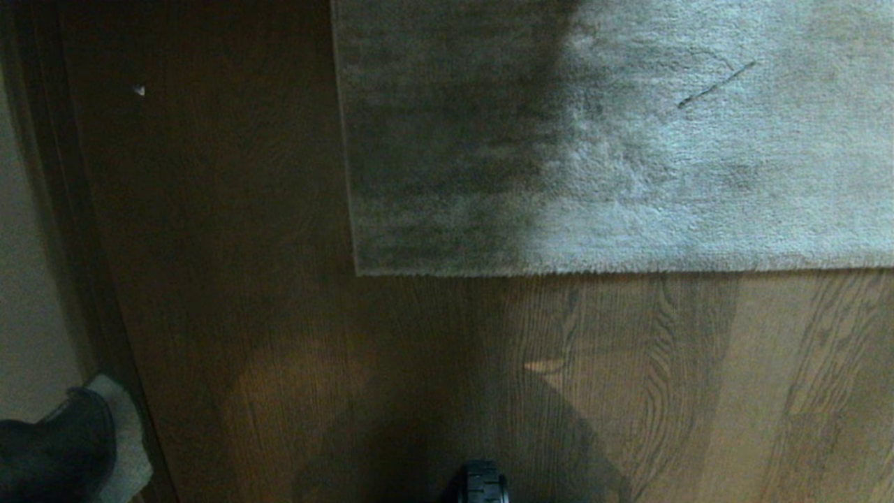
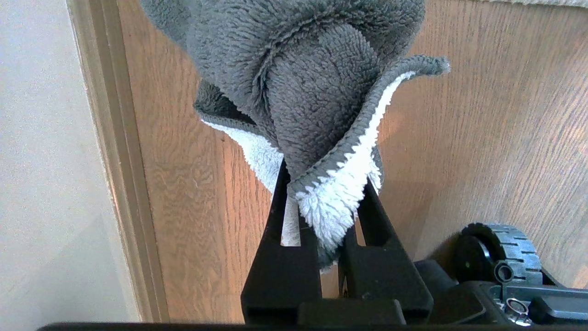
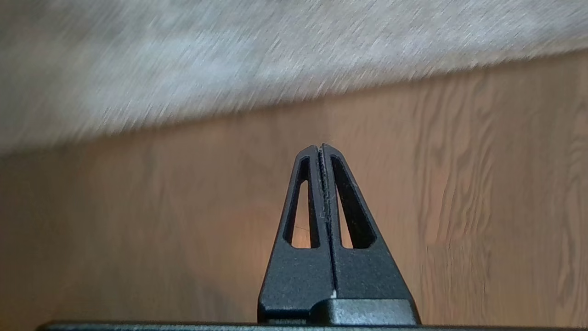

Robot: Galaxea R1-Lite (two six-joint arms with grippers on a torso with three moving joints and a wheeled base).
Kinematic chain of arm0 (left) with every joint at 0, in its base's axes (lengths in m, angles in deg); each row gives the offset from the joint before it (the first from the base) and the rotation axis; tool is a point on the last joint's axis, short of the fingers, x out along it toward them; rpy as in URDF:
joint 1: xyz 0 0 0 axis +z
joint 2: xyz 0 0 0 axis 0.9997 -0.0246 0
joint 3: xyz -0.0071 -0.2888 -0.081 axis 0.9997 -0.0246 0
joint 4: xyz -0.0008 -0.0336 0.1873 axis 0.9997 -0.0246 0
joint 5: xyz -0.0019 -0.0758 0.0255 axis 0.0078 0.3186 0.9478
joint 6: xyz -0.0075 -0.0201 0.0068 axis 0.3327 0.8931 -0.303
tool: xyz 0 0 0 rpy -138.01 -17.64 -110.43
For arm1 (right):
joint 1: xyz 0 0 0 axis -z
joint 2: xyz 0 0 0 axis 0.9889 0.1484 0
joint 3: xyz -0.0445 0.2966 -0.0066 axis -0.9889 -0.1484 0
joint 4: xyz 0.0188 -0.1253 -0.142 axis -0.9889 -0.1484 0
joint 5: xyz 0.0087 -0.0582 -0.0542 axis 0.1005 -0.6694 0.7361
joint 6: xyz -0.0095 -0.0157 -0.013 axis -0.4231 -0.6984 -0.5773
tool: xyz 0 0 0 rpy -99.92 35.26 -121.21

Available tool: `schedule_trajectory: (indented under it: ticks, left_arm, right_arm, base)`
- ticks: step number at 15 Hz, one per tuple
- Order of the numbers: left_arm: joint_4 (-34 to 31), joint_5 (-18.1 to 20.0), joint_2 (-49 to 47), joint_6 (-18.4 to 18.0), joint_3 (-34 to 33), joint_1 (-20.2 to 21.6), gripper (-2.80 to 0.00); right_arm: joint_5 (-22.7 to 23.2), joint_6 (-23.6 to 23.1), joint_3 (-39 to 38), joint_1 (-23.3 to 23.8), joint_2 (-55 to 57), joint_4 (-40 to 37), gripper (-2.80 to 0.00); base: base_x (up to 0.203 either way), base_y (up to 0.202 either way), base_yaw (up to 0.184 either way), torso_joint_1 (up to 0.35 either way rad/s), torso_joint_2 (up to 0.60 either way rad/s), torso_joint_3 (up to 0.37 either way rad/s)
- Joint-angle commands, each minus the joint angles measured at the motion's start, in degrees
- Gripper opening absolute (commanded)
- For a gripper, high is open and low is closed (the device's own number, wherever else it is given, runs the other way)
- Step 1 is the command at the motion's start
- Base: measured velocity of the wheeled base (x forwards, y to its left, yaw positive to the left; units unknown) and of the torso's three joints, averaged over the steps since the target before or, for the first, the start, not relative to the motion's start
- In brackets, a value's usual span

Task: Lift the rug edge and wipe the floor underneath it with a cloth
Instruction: Put down the rag

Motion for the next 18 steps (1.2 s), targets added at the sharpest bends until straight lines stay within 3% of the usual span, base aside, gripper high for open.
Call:
schedule_trajectory:
  ticks: [1, 3, 4, 9, 18]
  left_arm:
    - [0.0, 0.0, 0.0, 0.0, 0.0, 0.0, -2.8]
    - [0.0, 0.0, 0.0, 0.1, 0.0, 0.0, -2.8]
    - [0.0, 0.0, 0.0, 0.0, 0.0, 0.0, -2.8]
    - [0.0, 0.0, 0.0, 0.0, 0.0, 0.0, -2.8]
    - [0.0, 0.0, 0.0, 0.0, 0.0, 0.0, -2.8]
  right_arm:
    - [2.5, -1.8, 0.0, 0.2, -18.4, -18.9, -2.8]
    - [5.5, -4.1, 0.1, 0.3, -20.5, -30.0, -2.8]
    - [6.8, -4.9, 0.4, 0.4, -20.5, -31.5, -2.8]
    - [7.0, -7.3, -0.2, 0.4, -20.5, -29.5, -2.8]
    - [6.9, -6.2, -0.2, 0.4, -20.5, -29.4, -2.8]
  base:
    - [0.0, 0.0, 0.0, 0.0, 0.0, 0.0]
    - [0.0, 0.0, 0.0, 0.0, 0.0, 0.0]
    - [0.0, 0.0, 0.0, 0.0, 0.0, 0.0]
    - [0.0, 0.0, 0.0, 0.0, 0.0, 0.0]
    - [0.0, 0.0, 0.0, 0.0, 0.0, 0.0]
